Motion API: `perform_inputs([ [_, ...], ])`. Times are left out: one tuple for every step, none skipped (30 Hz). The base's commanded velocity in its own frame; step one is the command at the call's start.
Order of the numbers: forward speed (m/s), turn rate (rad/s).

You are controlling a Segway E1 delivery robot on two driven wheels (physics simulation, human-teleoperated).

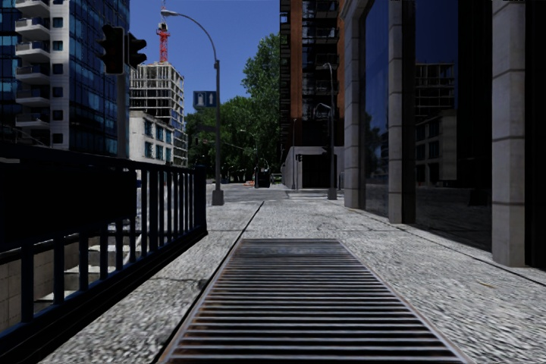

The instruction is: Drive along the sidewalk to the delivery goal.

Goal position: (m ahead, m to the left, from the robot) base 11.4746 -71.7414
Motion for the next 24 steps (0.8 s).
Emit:
perform_inputs([
  [2.00,0.00],
  [2.00,0.00],
  [2.00,0.00],
  [2.00,0.00],
  [2.00,0.00],
  [2.00,0.00],
  [2.00,0.00],
  [2.00,0.00],
  [2.00,0.00],
  [2.00,0.00],
  [2.00,0.00],
  [2.00,0.00],
  [2.00,0.00],
  [2.00,0.00],
  [2.00,0.00],
  [2.00,0.00],
  [2.00,0.00],
  [2.00,0.00],
  [2.00,0.00],
  [2.00,0.00],
  [2.00,0.00],
  [2.00,0.00],
  [2.00,0.00],
  [2.00,0.00],
])
